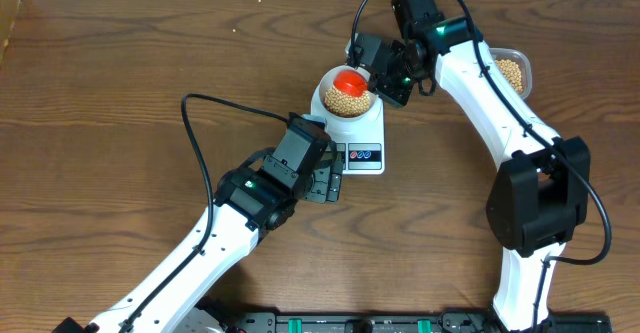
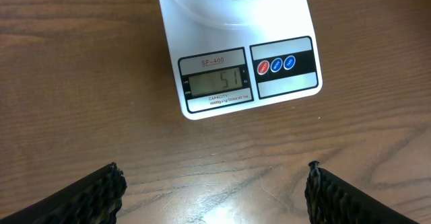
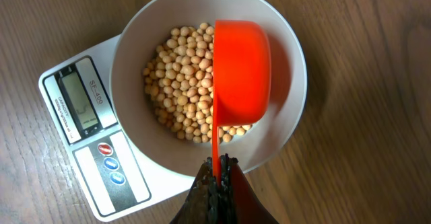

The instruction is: Scoop item into bowl and weigh 50g on scale

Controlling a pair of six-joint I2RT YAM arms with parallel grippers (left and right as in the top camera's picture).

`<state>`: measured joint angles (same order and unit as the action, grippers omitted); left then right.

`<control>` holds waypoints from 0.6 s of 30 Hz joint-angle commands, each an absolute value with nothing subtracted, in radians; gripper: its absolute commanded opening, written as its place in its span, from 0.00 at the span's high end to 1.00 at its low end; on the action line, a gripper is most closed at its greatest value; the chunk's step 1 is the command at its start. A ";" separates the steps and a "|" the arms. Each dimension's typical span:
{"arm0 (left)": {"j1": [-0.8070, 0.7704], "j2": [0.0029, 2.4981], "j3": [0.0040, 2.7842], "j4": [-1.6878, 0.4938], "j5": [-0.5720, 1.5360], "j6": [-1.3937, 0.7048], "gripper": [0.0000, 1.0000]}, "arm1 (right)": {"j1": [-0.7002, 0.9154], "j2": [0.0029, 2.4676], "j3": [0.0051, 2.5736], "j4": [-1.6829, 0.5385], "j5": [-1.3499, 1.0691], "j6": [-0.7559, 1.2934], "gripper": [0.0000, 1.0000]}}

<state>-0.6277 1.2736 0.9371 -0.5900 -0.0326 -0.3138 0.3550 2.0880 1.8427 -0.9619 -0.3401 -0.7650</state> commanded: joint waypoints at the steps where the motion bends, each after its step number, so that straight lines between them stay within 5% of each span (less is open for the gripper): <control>1: -0.625 1.274 0.937 -0.589 -0.042 -0.308 0.12 | 0.363 2.113 1.836 -0.960 -0.346 -0.776 0.99; 18: -0.625 1.274 0.937 -0.589 -0.042 -0.308 0.12 | 0.381 2.114 1.836 -0.992 -0.350 -0.776 0.99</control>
<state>-0.6277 1.2736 0.9371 -0.5903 -0.0326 -0.3138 0.3656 2.0880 1.8427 -0.9848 -0.3408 -0.7654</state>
